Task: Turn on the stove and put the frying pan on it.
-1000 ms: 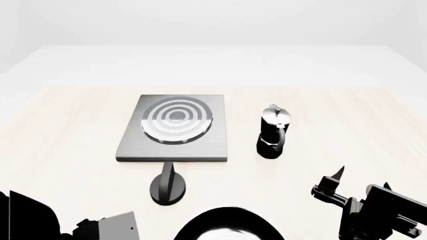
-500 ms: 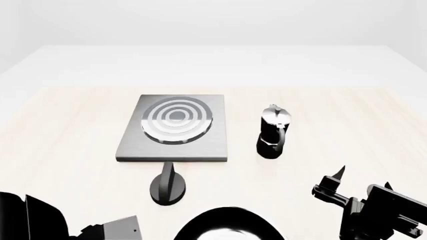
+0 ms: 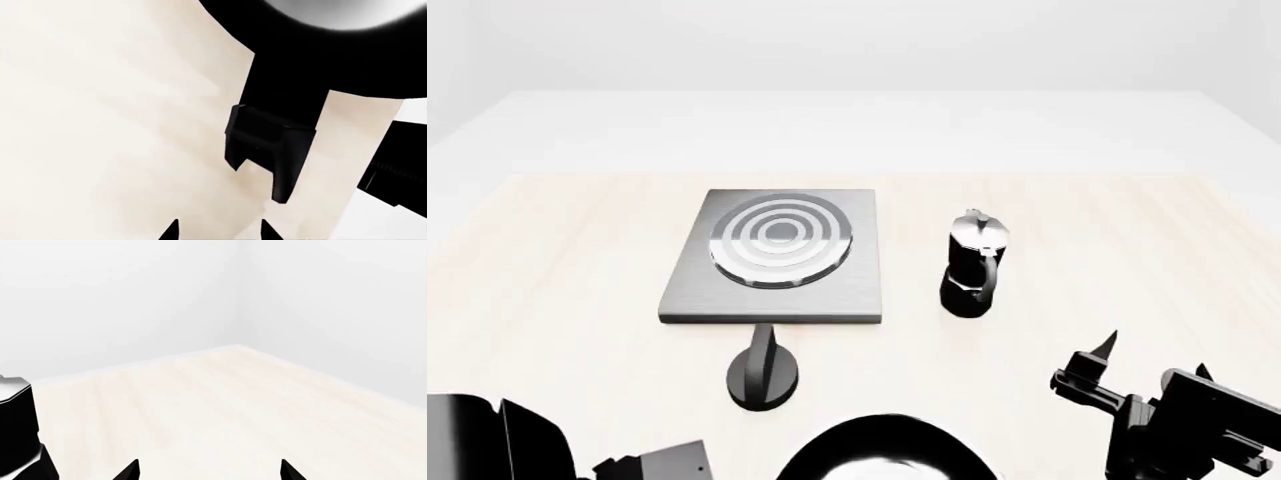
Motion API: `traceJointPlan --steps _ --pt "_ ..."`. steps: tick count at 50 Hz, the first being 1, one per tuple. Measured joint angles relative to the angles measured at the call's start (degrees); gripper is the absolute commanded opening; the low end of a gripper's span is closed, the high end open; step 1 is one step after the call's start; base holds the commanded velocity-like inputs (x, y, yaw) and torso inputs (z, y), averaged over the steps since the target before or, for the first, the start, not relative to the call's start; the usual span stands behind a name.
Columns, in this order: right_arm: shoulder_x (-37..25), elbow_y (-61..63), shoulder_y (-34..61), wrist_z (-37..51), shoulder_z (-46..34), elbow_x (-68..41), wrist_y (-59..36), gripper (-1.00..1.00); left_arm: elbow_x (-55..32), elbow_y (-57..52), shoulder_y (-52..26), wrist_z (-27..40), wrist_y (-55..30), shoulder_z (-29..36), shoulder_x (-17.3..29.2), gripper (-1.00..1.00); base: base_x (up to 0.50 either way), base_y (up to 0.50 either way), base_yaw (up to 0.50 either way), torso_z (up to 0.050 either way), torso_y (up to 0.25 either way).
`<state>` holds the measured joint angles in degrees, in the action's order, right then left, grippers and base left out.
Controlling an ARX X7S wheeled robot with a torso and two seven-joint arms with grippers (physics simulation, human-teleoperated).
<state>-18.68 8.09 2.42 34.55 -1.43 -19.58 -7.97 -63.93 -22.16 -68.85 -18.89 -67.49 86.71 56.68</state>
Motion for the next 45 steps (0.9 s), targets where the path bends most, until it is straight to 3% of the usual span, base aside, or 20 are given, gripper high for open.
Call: traceJointPlan --steps 12,30,45 --pt "-0.1 0.0 0.0 0.2 0.0 0.0 0.1 1.0 -0.8 -2.0 -0.4 0.9 -0.6 -0.4 0.7 -1.0 0.0 0.0 0.0 0.0 0.0" --pt "-0.3 0.0 0.2 0.5 -0.2 -0.1 0.1 1.0 -12.0 -12.0 -7.1 6.1 -4.9 -6.2 5.5 -1.0 0.0 0.0 0.0 0.0 0.0" --pt "-0.3 -0.4 0.2 0.6 -0.3 -0.1 0.4 1.0 -17.8 -11.7 -9.6 10.0 -2.1 -10.3 9.7 -1.0 0.0 0.0 0.0 0.0 0.0"
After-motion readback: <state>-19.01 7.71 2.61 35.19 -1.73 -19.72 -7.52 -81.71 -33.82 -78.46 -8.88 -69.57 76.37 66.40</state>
